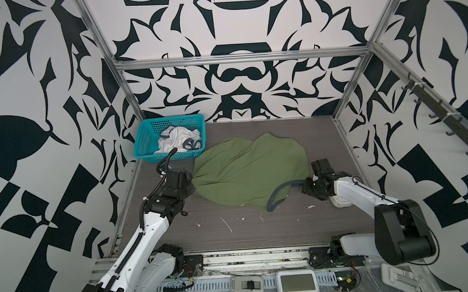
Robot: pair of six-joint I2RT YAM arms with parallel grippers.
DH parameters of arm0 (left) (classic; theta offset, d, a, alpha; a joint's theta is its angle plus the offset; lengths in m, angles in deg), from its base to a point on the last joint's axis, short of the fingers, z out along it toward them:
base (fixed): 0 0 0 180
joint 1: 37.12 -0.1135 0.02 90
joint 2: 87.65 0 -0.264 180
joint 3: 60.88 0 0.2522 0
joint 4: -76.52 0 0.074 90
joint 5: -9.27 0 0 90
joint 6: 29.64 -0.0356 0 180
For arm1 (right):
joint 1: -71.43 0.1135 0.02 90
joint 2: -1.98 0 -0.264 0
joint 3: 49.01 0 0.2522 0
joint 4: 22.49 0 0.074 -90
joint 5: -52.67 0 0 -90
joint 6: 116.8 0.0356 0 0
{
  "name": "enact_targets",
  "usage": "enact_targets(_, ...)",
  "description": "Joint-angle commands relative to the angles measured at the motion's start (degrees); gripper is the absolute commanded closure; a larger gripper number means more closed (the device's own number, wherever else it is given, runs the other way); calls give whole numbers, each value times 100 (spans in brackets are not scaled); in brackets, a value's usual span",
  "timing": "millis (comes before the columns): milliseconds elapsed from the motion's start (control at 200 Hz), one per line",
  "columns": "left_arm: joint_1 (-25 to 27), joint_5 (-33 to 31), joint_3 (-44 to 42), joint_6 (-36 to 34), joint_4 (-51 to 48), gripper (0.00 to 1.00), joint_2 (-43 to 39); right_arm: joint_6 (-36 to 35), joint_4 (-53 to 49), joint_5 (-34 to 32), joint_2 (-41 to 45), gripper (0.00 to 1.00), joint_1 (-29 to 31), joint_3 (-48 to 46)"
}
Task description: Fold and stack the tank tops
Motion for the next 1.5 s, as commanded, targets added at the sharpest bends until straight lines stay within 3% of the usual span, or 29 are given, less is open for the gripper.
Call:
enact_targets(0, -18, -83, -119, 76, 80, 100, -63, 110, 385, -366, -311, 49, -23, 305)
enact_targets(390, -22, -108, -140, 85, -12, 100, -191, 2, 276, -266, -1738, 62, -37, 2024)
enact_targets(685, -22, -152, -232, 94, -56, 100, -319, -505, -760, -500, -2738, 49, 385, 3642)
enact_targets(825, -21, -161, -288, 92, -96, 100, -344, -607, -719, -586, -2174, 42, 387, 3242)
enact_targets(1025, -15, -179, -327, 74, -70, 100, -311, -582, -610, 0, -1474, 40, 390, 2363)
enact_targets(1335, -22, -108, -313, 81, 19, 100, -231, -294, -105, -133, -902, 43, 388, 1269)
enact_targets(1495, -23, -117, -341, 94, 10, 100, -253, -173, 188, -108, -1074, 46, 328, 1149)
